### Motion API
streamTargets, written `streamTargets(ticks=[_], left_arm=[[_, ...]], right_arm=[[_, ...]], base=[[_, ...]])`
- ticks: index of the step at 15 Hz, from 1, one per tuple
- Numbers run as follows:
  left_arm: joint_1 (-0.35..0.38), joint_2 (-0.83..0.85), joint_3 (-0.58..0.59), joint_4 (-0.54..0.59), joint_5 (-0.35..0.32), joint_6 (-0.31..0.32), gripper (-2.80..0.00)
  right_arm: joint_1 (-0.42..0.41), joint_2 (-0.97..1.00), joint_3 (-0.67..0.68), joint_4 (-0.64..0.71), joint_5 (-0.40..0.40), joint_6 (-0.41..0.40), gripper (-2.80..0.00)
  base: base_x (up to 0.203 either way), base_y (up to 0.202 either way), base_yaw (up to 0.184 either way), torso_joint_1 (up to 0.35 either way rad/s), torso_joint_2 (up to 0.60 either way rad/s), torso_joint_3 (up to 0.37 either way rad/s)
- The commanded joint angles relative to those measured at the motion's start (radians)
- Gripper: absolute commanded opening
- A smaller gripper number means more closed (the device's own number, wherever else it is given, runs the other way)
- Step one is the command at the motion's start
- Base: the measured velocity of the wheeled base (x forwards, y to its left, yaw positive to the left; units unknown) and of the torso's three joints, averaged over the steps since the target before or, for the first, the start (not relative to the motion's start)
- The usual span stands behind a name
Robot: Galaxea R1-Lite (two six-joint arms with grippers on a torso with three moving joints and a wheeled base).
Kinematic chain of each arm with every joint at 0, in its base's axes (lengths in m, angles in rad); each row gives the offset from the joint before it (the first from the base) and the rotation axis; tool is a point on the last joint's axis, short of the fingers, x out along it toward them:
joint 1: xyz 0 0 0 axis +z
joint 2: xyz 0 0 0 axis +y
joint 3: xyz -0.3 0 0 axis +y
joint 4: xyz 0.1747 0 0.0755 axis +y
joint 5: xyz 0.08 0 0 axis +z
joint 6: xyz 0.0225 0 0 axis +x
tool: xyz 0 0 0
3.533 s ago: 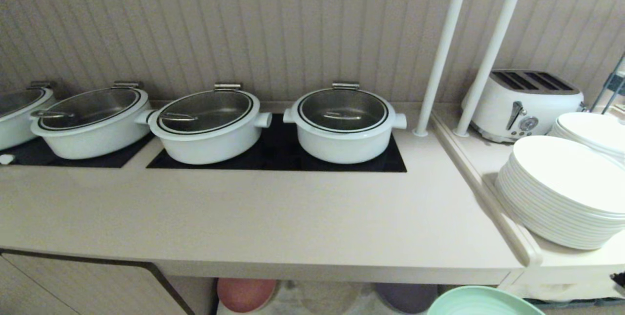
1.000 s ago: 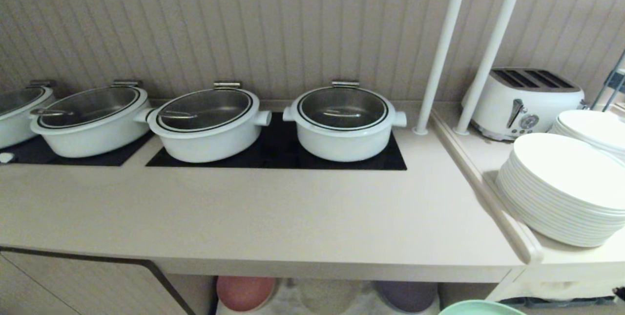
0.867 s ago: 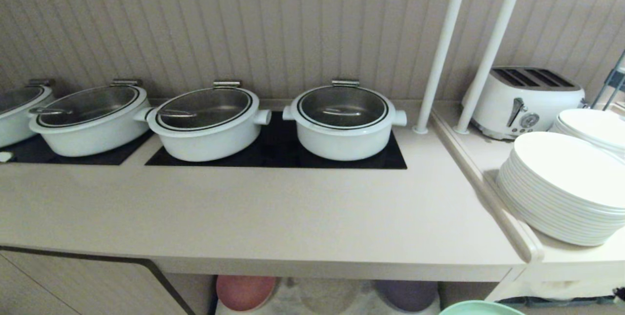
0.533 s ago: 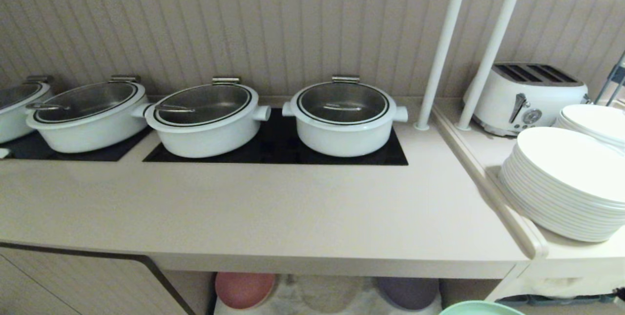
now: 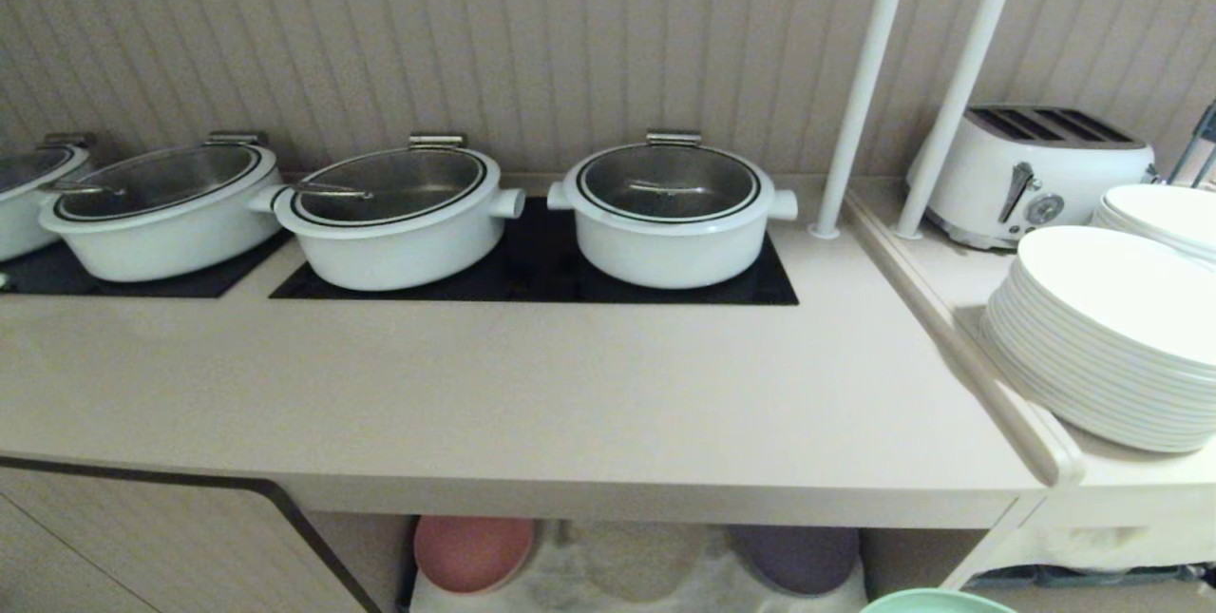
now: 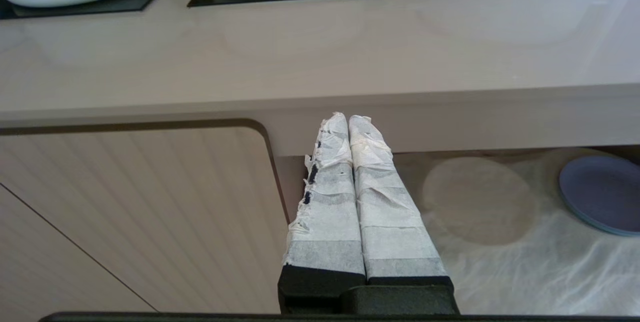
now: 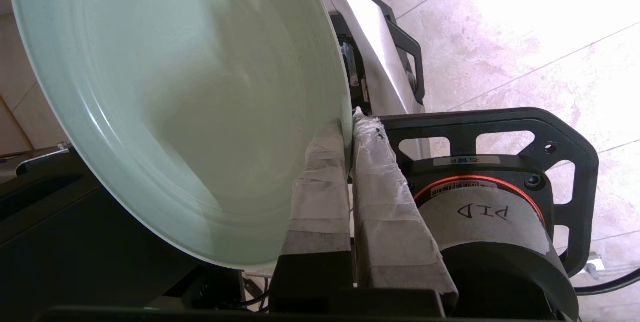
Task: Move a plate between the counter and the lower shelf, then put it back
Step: Put the plate in the cupboard
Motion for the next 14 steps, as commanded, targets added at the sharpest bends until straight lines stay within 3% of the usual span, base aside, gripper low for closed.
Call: streamTargets(ticks=[1,14], left_arm=[[0.0,0.0,0.0,-0.001,0.0,0.0,-2.8],[0.0,0.0,0.0,0.001,0.0,0.0,-2.8]], right_arm=[[0.001,-0.01,0.006,0.003,0.001,0.003,-2.8],[0.0,-0.013,0.014,0.003,0.014,0.003,-2.8]], base=[[0.0,0.0,0.0,-0.149,0.31,0.163],[0.0,0.0,0.0,-0.157,0.34,0.181]])
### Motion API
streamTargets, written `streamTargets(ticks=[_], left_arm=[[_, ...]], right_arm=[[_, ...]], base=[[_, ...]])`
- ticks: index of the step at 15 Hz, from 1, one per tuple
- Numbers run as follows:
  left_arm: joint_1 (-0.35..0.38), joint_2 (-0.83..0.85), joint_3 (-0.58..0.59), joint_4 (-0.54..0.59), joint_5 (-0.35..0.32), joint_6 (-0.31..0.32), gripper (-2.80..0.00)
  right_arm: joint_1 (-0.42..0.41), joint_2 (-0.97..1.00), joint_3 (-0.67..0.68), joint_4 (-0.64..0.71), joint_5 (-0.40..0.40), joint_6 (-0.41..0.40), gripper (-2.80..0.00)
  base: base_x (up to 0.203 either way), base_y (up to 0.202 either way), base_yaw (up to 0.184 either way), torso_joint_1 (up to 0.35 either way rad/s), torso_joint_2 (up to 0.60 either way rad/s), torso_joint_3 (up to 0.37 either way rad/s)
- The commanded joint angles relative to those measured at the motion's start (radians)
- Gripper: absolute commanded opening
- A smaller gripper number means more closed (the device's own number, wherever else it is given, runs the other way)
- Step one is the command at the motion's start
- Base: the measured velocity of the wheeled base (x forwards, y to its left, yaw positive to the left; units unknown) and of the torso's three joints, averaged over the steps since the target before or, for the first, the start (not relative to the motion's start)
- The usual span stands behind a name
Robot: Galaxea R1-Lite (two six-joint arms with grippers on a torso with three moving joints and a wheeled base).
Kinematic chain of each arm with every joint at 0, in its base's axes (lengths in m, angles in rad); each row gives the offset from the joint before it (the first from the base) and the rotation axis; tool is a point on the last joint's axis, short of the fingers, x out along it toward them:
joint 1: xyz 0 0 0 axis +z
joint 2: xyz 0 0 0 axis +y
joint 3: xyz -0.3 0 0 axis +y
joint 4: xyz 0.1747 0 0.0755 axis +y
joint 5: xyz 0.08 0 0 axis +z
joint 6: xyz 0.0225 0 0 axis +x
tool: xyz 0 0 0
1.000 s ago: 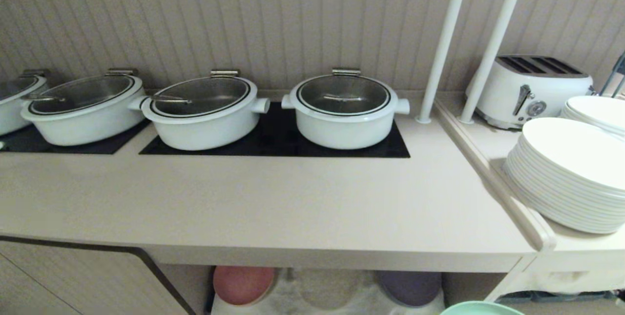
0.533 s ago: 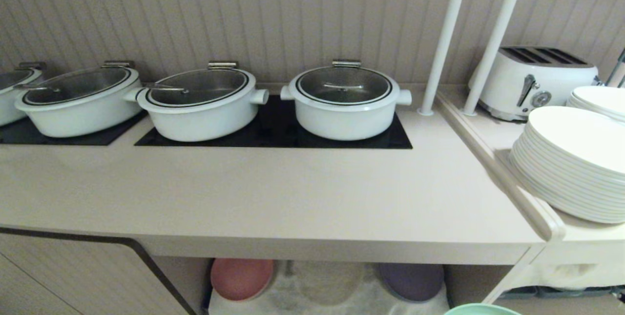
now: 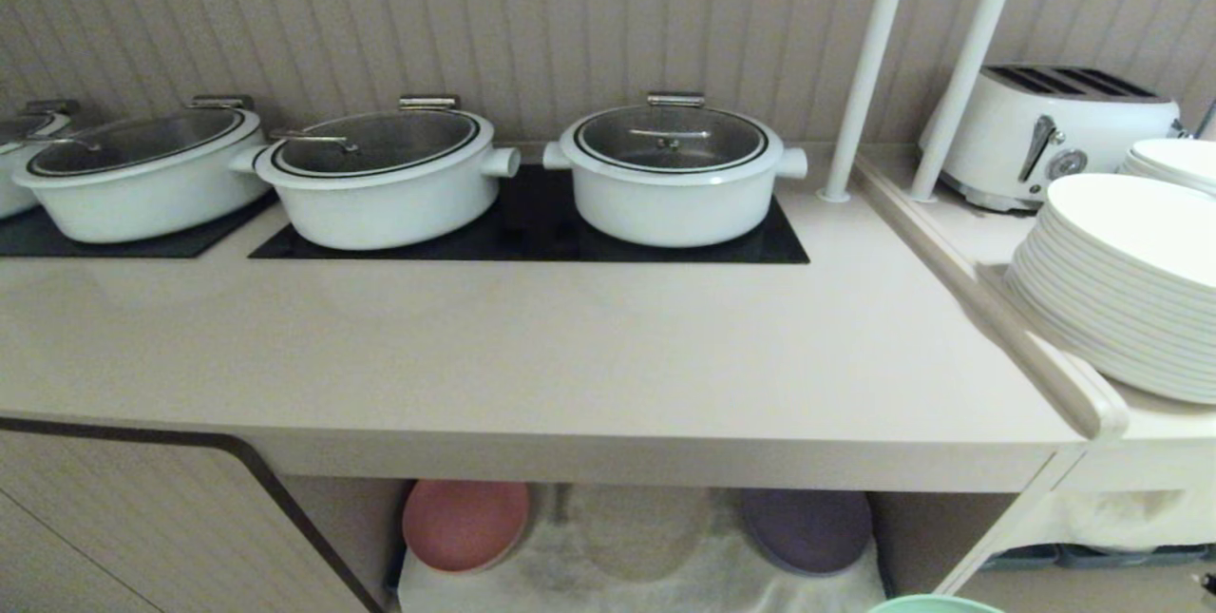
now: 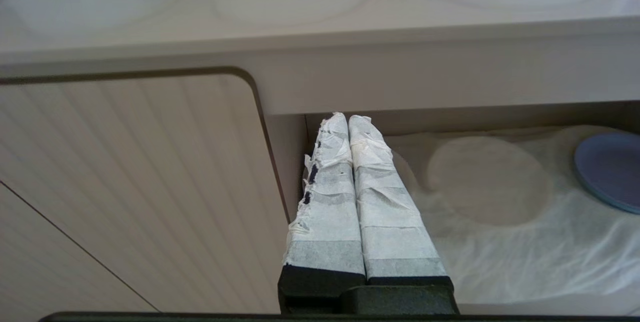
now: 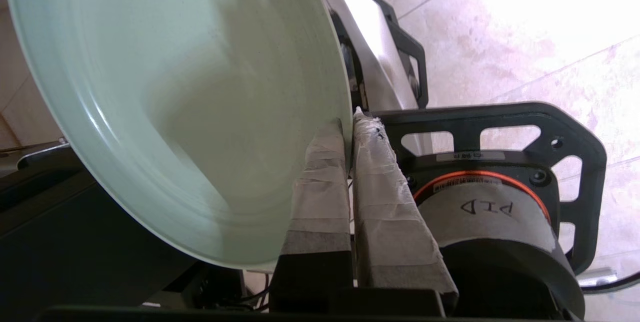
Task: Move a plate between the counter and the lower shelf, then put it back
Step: Put the plate in the cupboard
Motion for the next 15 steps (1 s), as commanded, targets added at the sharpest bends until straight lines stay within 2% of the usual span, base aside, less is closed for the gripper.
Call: streamTargets(ticks=[1,15], left_arm=[[0.0,0.0,0.0,-0.001,0.0,0.0,-2.8],[0.0,0.0,0.0,0.001,0.0,0.0,-2.8]], right_arm=[[0.0,0.001,0.001,0.003,0.001,0.003,-2.8],[0.0,-0.002,0.015,0.003,0.013,0.003,-2.8]], base=[[0.0,0.0,0.0,-0.217,0.46,0.254],[0.0,0.0,0.0,-0.233,0.53,0.289]])
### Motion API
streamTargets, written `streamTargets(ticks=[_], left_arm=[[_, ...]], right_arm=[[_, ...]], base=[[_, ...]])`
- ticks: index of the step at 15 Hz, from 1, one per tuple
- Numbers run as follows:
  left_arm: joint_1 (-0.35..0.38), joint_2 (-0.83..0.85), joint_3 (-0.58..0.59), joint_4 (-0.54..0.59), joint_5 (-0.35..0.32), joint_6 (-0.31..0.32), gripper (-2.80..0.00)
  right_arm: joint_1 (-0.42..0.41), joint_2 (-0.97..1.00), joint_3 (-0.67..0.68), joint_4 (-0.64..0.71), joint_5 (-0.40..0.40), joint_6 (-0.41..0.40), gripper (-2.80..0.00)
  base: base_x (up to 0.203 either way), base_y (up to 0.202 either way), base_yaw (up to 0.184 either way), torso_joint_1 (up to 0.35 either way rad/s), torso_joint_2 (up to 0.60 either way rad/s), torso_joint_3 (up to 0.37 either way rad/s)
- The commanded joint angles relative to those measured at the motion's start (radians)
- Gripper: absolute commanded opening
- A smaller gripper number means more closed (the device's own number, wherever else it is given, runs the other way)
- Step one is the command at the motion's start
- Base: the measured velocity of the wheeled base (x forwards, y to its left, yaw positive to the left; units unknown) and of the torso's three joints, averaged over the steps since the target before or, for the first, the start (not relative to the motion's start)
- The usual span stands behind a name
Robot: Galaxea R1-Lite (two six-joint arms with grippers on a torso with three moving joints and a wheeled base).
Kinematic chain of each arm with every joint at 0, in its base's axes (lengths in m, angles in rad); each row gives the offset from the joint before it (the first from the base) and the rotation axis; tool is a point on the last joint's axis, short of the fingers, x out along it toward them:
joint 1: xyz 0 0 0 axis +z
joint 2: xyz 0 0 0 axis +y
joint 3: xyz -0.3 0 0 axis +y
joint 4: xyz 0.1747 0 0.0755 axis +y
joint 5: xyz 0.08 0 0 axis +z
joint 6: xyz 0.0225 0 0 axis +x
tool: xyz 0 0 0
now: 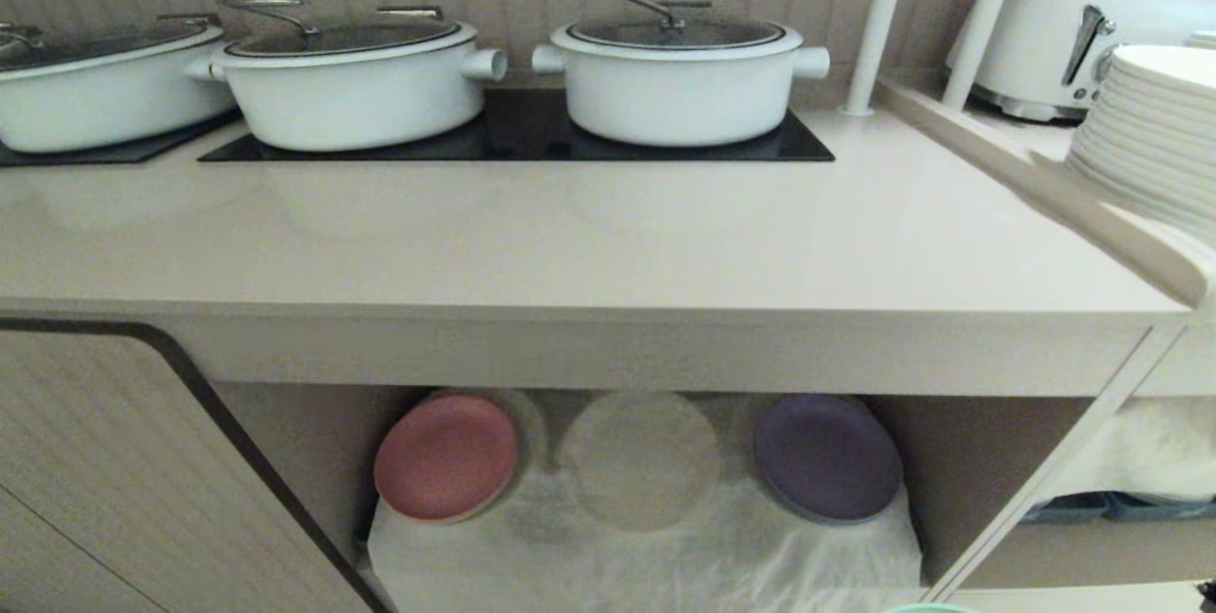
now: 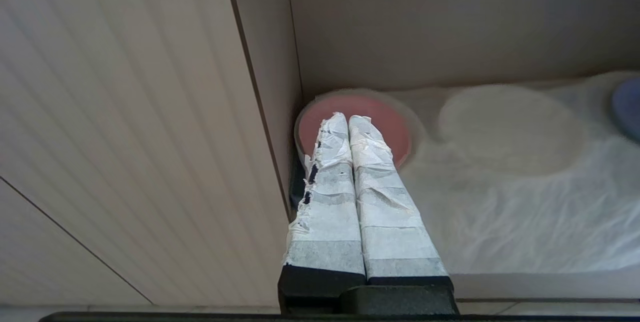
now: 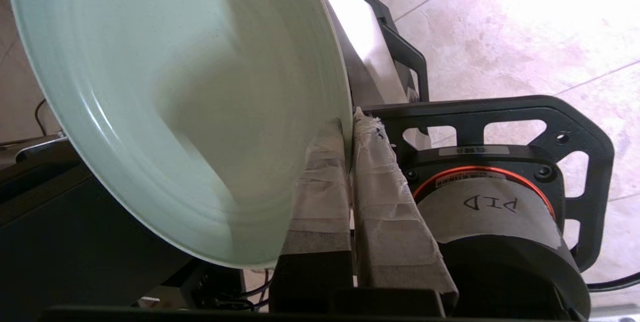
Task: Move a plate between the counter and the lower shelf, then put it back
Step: Put the plate in the cupboard
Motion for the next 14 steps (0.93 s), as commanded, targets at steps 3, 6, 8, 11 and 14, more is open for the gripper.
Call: streamTargets(ticks=[3,6,8,11,14], left_arm=[[0.0,0.0,0.0,0.0,0.0,0.001,-2.8],[0.0,0.0,0.0,0.0,0.0,0.001,-2.8],[0.0,0.0,0.0,0.0,0.0,0.001,-2.8],[0.0,0.0,0.0,-0.001,0.0,0.001,-2.8],[0.0,0.0,0.0,-0.001,0.0,0.001,-2.8]], right_arm=[[0.0,0.001,0.005,0.001,0.012,0.001,-2.8],[0.0,0.002,0.005,0.001,0.013,0.001,-2.8],[0.0,0.004,0.005,0.001,0.013,0.001,-2.8],[0.0,0.004,0.005,0.001,0.013,0.001,-2.8],[0.0,0.002,0.005,0.001,0.013,0.001,-2.8]], base=[[0.0,0.0,0.0,-0.204,0.49,0.283],[0.0,0.0,0.0,-0.187,0.47,0.29],[0.0,0.0,0.0,-0.172,0.46,0.292],[0.0,0.0,0.0,-0.165,0.46,0.308],[0.0,0.0,0.0,-0.137,0.46,0.314]])
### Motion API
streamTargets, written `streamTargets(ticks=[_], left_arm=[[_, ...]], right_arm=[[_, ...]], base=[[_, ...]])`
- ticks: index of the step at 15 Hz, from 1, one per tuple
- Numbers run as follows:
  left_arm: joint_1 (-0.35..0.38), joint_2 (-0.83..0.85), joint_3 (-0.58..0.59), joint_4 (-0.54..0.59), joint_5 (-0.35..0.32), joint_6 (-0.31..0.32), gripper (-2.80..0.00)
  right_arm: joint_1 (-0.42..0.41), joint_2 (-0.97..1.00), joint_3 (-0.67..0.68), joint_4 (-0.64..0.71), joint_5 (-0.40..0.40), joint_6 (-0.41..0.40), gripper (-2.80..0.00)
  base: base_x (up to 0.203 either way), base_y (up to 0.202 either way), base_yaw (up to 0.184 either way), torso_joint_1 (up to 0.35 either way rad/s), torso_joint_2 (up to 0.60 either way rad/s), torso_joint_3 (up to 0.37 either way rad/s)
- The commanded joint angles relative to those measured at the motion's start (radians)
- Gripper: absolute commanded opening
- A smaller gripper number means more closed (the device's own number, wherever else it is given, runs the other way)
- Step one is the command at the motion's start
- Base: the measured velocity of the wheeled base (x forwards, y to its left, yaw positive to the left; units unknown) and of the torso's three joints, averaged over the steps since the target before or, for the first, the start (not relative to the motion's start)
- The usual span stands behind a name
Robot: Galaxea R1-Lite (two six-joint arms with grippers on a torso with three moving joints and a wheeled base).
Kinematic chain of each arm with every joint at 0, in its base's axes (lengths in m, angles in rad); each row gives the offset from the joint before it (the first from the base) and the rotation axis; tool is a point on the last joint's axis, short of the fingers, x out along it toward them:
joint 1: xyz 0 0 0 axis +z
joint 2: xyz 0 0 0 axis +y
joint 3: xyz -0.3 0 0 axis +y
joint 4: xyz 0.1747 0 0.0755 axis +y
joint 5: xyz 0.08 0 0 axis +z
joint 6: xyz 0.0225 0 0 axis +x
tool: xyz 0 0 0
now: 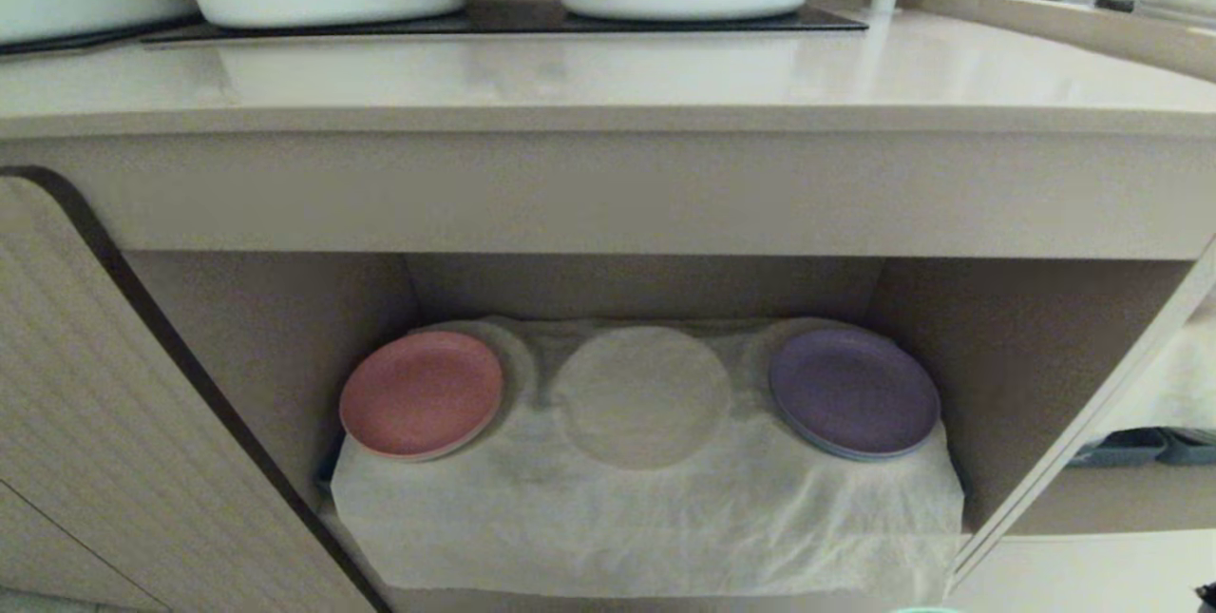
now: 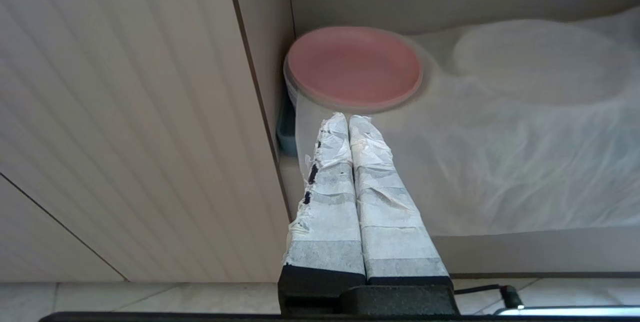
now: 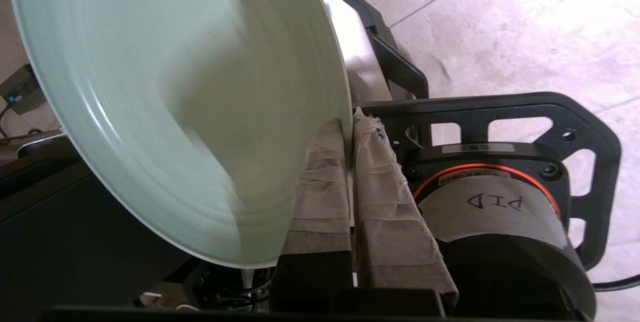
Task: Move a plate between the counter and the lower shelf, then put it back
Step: Put the plate in the cupboard
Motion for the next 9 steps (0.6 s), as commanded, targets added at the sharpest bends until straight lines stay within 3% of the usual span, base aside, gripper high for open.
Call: streamTargets(ticks=[1,9], left_arm=[[0.0,0.0,0.0,-0.001,0.0,0.0,-2.8],[0.0,0.001,0.0,-0.001,0.0,0.0,-2.8]], right_arm=[[0.0,0.0,0.0,0.003,0.001,0.003,-2.8],[0.0,-0.001,0.0,0.003,0.001,0.003,-2.8]], base=[[0.0,0.0,0.0,-0.116,0.44,0.305],[0.0,0.0,0.0,-0.017,0.07,0.054]])
